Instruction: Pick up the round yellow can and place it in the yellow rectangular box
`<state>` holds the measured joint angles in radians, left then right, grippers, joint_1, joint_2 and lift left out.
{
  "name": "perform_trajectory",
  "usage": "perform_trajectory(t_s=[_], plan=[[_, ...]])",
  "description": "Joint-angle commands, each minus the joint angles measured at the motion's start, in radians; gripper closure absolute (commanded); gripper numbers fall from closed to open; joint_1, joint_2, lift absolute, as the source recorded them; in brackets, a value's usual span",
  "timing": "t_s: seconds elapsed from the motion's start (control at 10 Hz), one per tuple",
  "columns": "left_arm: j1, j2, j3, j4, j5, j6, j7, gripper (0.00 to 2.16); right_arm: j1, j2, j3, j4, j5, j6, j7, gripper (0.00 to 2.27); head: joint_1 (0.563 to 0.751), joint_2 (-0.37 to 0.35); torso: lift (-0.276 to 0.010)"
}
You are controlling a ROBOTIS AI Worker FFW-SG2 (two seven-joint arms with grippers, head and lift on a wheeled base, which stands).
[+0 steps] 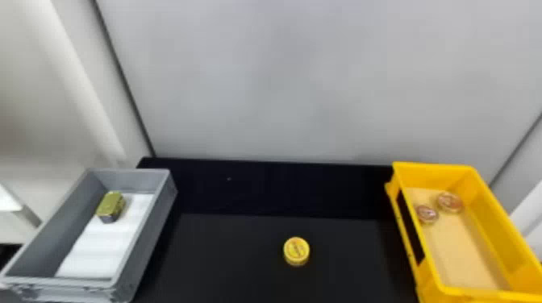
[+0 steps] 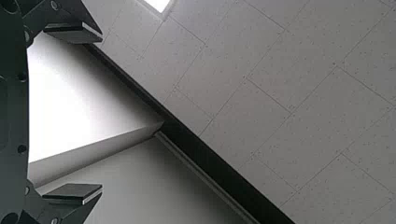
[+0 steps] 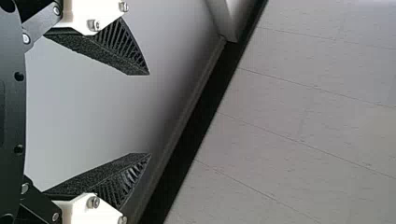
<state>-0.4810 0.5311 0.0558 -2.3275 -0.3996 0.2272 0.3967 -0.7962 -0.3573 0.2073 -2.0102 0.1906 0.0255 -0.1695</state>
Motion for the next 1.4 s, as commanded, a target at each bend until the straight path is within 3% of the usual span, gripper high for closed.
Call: perform_trajectory(t_s=[0.0, 0.1, 0.3, 0.4, 0.8, 0.9, 1.1, 1.3], plan=[[0.004, -0.017, -0.008, 0.02, 0.001, -0.023, -0.002, 0.14, 0.061, 0.009, 0.0, -0.024, -0.122, 0.24, -0.015, 0.2, 0.663, 0.054, -0.01], [0.009, -0.014, -0.011, 0.02, 0.001, -0.018, -0.002, 0.14, 0.063, 0.038, -0.002, -0.025, -0.198, 0.441, -0.039, 0.2, 0.663, 0.054, -0.01], [0.009, -0.017, -0.022, 0.02, 0.001, -0.005, -0.002, 0.14, 0.075, 0.15, -0.086, -0.044, -0.229, 0.854, 0.076, 0.2, 0.663, 0.054, -0.01], [0.002, -0.017, -0.027, 0.02, 0.002, -0.003, -0.002, 0.14, 0.101, 0.173, -0.098, -0.036, -0.229, 0.952, 0.122, 0.2, 0.663, 0.054, -0.01], [-0.008, -0.031, -0.054, 0.028, 0.002, 0.005, -0.002, 0.14, 0.242, 0.167, -0.186, 0.007, -0.5, 1.119, 0.128, 0.2, 0.663, 0.054, -0.01], [-0.014, -0.035, -0.057, 0.031, 0.004, 0.002, -0.002, 0.14, 0.267, 0.159, -0.192, 0.024, -0.528, 1.17, 0.133, 0.2, 0.663, 0.054, -0.01], [-0.016, -0.049, -0.059, 0.04, 0.005, -0.008, -0.001, 0.14, 0.293, 0.123, -0.187, 0.1, -0.562, 1.238, 0.263, 0.2, 0.663, 0.054, -0.01], [-0.016, -0.06, -0.06, 0.048, 0.005, -0.014, 0.002, 0.14, 0.351, 0.1, -0.177, 0.148, -0.57, 1.253, 0.32, 0.2, 0.663, 0.054, -0.01]])
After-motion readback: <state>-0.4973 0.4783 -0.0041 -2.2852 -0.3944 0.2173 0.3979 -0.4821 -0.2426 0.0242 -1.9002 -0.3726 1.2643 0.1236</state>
